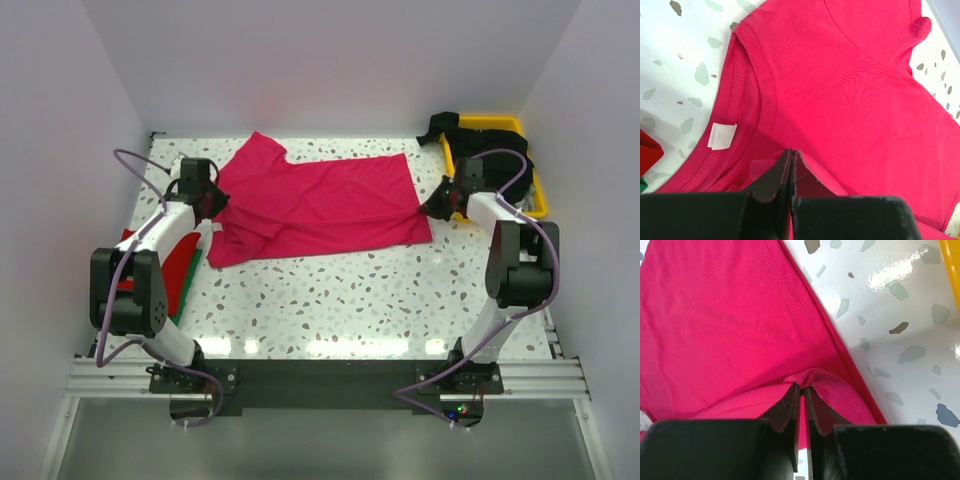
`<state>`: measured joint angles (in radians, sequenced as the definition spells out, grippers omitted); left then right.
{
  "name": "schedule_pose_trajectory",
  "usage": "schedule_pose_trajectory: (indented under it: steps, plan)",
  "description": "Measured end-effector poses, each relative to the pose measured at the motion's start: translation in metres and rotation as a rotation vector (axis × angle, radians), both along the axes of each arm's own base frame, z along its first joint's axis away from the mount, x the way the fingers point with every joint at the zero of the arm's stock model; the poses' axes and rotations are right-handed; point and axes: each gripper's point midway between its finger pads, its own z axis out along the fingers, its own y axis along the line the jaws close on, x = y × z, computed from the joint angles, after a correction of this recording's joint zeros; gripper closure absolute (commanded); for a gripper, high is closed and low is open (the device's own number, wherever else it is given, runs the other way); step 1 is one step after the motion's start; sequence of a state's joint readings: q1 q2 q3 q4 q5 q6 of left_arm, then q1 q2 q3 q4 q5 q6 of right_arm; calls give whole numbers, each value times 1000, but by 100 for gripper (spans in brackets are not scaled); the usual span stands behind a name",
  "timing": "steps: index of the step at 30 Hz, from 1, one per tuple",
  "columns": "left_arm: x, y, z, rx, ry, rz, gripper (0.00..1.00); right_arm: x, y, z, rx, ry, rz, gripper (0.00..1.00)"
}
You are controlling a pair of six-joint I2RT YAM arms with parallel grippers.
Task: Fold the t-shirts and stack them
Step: Fold the tshirt
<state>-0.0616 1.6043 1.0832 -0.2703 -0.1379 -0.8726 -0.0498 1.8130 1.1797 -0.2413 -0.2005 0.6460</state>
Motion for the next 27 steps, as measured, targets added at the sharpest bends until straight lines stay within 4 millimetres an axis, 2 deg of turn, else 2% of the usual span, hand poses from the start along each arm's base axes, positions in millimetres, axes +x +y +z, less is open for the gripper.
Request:
schedule_pose_trajectory:
  steps: [6, 14, 17, 18, 20, 21, 22, 23, 24, 25, 27]
  plan:
    - [2, 1, 0, 2, 0, 2, 100, 0, -1, 1, -8, 4, 3, 87]
    - [20, 3, 0, 18, -2, -10, 100, 6, -1, 8, -17, -12, 8, 87]
    - [21, 3, -6, 21, 11, -14, 100, 5, -1, 4, -18, -3, 11, 85]
    - [22, 3, -7, 20, 14, -17, 100, 5, -1, 2, -18, 2, 12, 80]
    - [25, 2, -11, 22, 19, -26, 89, 4, -1, -3, -20, 14, 11, 71]
    - [26, 2, -12, 25, 22, -34, 80, 3, -2, -5, -24, 20, 10, 61]
    - [28, 1, -14, 26, 25, -43, 68, 3, -3, -6, -28, 25, 8, 57]
    - [29, 0, -15, 27, 27, -52, 48, 2, -4, -7, -35, 29, 10, 53]
    - [29, -1, -15, 29, 28, -61, 41, 1, -4, -7, -39, 29, 13, 48]
    - [29, -1, -14, 25, 25, -63, 33, 1, -5, -7, -43, 28, 14, 48]
    - [29, -2, -9, 22, 15, -65, 27, -1, -6, -4, -50, 30, 14, 48]
